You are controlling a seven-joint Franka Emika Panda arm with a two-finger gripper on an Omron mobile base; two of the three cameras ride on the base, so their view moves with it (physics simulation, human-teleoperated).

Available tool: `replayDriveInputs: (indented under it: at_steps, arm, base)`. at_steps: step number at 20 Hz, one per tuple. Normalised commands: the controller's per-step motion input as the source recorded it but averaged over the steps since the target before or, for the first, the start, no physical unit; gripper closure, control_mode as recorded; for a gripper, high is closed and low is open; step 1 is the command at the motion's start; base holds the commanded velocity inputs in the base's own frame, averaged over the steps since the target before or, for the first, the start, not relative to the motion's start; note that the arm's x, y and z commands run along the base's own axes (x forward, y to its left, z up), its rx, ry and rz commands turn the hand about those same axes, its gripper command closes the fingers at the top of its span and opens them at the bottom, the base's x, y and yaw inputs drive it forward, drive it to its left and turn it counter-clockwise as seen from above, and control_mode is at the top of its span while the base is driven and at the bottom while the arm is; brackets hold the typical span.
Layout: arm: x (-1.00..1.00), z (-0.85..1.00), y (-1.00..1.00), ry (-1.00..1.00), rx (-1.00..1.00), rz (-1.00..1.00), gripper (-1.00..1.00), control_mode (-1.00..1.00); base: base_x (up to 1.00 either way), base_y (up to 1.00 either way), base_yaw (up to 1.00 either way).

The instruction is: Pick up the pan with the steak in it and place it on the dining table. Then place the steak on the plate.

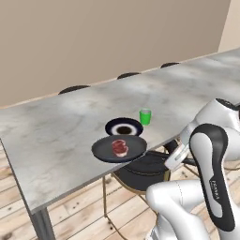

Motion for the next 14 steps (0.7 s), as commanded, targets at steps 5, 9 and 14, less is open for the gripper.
replayDriveInputs:
  at_steps: [5, 9, 14]
  arm:
    - [0.0, 0.0, 0.0, 0.0, 0.0, 0.0, 1.0, 1.0]
    - [0.0, 0.0, 0.0, 0.0, 0.0, 0.0, 1.0, 1.0]
    - [0.0, 0.0, 0.0, 0.0, 0.0, 0.0, 1.0, 1.0]
  base:
    - [0.46, 0.16, 0.05]
    - [0.15, 0.02, 0.0]
    - [0.02, 0.0, 0.0]
